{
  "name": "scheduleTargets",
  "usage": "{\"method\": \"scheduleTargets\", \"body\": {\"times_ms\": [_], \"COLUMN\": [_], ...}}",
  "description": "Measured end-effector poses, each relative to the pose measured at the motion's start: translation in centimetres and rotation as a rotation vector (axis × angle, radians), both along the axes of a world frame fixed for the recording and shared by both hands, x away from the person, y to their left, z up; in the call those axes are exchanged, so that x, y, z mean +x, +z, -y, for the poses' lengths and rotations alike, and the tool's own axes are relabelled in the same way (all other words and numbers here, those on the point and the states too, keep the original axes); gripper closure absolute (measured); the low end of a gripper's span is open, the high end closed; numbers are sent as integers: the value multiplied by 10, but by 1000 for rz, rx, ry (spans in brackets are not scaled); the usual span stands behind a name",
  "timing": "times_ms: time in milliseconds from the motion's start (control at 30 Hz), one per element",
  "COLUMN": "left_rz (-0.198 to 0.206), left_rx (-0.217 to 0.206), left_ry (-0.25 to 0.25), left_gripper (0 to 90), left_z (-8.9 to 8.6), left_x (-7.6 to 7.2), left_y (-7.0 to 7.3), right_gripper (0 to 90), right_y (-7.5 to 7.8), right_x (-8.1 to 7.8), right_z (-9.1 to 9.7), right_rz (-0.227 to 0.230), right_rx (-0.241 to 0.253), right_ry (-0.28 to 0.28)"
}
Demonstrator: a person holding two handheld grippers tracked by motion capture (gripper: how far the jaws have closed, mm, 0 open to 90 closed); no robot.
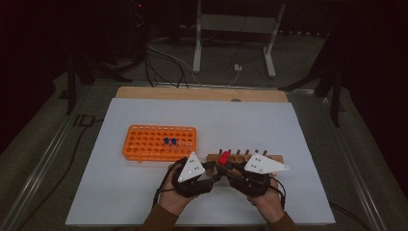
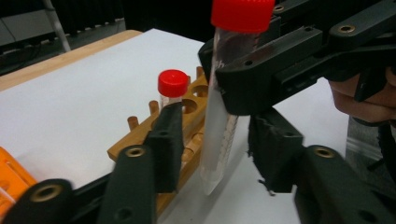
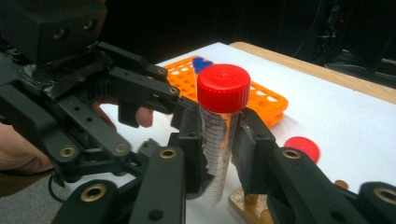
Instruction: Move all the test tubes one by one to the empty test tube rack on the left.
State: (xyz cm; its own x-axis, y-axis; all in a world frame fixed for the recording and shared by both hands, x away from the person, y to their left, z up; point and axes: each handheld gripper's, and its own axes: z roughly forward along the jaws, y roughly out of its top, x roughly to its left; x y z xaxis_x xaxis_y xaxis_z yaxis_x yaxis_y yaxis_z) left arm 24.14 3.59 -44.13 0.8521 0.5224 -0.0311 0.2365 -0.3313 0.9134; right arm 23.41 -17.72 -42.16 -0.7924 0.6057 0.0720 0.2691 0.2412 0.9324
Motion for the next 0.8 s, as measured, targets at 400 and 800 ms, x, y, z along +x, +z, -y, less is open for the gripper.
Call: {"method": "scheduleTargets", "body": {"times_ms": [400,800], "left_rz": [-8,-21], "left_rx": [21,-4], "left_ry": [-7,67], "left_gripper": [753,753], "left_z": [0,-17], "left_x": [1,9], "left_y": [-2,1], "right_gripper": [595,197], "right_y": [0,1], "right_x": [1,5], "right_z": [1,6], "right_rz": [-7,-8], "right_rx": [33,39], "right_ry": [13,-56]}}
